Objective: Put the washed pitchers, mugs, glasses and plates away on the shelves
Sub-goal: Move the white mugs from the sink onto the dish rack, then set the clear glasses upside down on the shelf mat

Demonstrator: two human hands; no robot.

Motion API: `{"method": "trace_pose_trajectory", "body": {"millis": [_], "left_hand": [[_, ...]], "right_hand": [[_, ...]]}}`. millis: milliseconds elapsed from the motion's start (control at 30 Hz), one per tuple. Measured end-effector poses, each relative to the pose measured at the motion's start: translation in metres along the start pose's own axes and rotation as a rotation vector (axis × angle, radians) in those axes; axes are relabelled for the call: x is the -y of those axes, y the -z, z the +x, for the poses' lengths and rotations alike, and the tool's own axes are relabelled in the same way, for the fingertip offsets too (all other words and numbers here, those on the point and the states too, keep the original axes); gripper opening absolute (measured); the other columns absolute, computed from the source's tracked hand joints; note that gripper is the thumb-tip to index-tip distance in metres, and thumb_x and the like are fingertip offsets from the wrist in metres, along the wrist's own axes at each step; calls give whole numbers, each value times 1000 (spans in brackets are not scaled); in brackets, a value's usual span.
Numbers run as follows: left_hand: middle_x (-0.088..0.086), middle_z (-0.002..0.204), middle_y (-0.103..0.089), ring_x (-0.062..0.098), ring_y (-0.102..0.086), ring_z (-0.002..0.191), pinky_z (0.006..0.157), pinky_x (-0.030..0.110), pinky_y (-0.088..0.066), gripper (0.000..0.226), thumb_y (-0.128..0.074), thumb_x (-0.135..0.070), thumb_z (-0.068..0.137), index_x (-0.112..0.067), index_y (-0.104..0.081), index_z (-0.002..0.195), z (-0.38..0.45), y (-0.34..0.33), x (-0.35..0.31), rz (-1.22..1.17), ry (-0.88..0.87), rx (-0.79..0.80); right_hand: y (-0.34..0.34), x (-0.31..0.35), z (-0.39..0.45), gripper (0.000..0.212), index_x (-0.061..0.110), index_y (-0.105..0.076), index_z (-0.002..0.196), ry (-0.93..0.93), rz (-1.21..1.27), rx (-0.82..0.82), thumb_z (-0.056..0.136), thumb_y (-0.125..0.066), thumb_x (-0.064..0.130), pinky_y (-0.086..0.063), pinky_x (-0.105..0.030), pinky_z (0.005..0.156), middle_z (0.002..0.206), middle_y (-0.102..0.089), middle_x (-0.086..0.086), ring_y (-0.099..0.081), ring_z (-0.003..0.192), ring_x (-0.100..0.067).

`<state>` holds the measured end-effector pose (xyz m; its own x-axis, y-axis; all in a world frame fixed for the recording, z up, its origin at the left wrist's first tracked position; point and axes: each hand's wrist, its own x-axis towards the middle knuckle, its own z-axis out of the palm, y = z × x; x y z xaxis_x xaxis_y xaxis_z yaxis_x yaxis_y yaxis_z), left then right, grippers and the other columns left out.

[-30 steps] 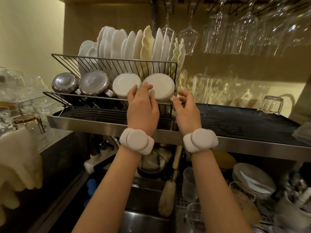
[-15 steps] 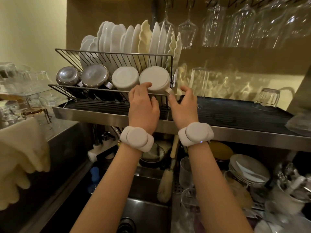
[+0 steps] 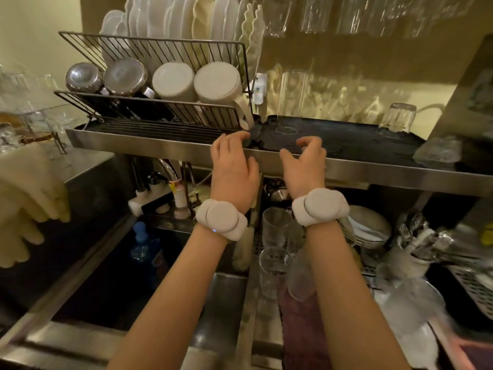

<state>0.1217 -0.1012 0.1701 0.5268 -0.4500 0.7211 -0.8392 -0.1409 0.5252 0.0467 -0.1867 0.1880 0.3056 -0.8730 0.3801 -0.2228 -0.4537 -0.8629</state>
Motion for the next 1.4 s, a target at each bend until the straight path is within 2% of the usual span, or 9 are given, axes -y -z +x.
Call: {"method": "trace_pose_trajectory", "body": {"millis": [167, 267, 400, 533, 667, 767, 900, 1200, 1400], "left_hand": [[8, 126, -47, 24, -32, 125, 104, 30, -29, 38, -49, -9, 88, -10, -44, 125, -38, -14, -20, -14, 60, 54], [7, 127, -46, 23, -32, 124, 103, 29, -29, 37, -50, -10, 89, -10, -44, 125, -62, -21, -21, -41, 115, 77], [9, 129, -45, 25, -34, 124, 98, 22, -26, 38, -51, -10, 89, -10, -42, 126, -102, -34, -15, -21, 246, 124], [10, 134, -41, 27, -32, 127, 103, 35, -32, 44, -54, -14, 88, -11, -38, 129, -140, -48, -2, -22, 419, 214], [14, 136, -38, 31, -33, 125, 104, 41, -34, 52, -57, -18, 88, -8, -33, 134, -175, -60, 10, -17, 560, 341], [18, 136, -37, 35, -34, 126, 105, 44, -33, 55, -57, -15, 87, -5, -31, 135, -190, -69, 19, -12, 594, 387], [17, 139, -34, 33, -36, 128, 105, 46, -36, 65, -63, -18, 85, -8, -25, 138, -198, -84, 30, -109, 656, 441], [15, 150, -23, 27, -27, 138, 107, 26, -24, 114, -84, -20, 62, -8, -8, 146, -195, -125, 61, -295, 647, 485], [5, 153, -22, 19, -25, 140, 113, 35, -28, 120, -86, -25, 57, -21, -7, 146, -191, -144, 76, -374, 555, 444]], "right_hand": [[34, -27, -20, 28, 19, -42, 112, -67, 13, 12, 88, -55, 24, -37, -23, 74, 126, -40, -7, -45, 107, -22], [50, -43, -34, 22, 22, -40, 104, -102, 33, 30, 89, -55, 23, -43, -30, 82, 124, -44, -8, -48, 109, -25], [66, -71, -63, 17, 21, -41, 101, -157, 11, 64, 90, -54, 21, -39, -29, 76, 121, -49, -9, -50, 97, -21], [52, -97, -102, 14, 21, -41, 98, -200, -33, 142, 90, -52, 17, -43, -33, 77, 115, -52, -8, -52, 94, -21], [38, -128, -138, 22, 12, -41, 109, -305, -28, 257, 90, -50, 8, -43, -34, 80, 116, -51, -12, -53, 100, -27], [34, -149, -151, 25, 8, -40, 114, -384, -63, 313, 90, -46, 5, -35, -28, 76, 120, -51, -16, -51, 98, -26], [26, -164, -154, 28, 4, -42, 118, -472, -159, 331, 90, -45, 7, -35, -29, 78, 124, -51, -19, -52, 108, -33], [-2, -189, -148, 26, 3, -42, 117, -618, -204, 327, 94, -45, 14, -42, -36, 86, 125, -52, -20, -54, 110, -34], [-20, -207, -145, 25, 4, -44, 116, -671, -256, 374, 91, -45, 8, -38, -31, 74, 116, -58, -21, -57, 103, -35]]}}
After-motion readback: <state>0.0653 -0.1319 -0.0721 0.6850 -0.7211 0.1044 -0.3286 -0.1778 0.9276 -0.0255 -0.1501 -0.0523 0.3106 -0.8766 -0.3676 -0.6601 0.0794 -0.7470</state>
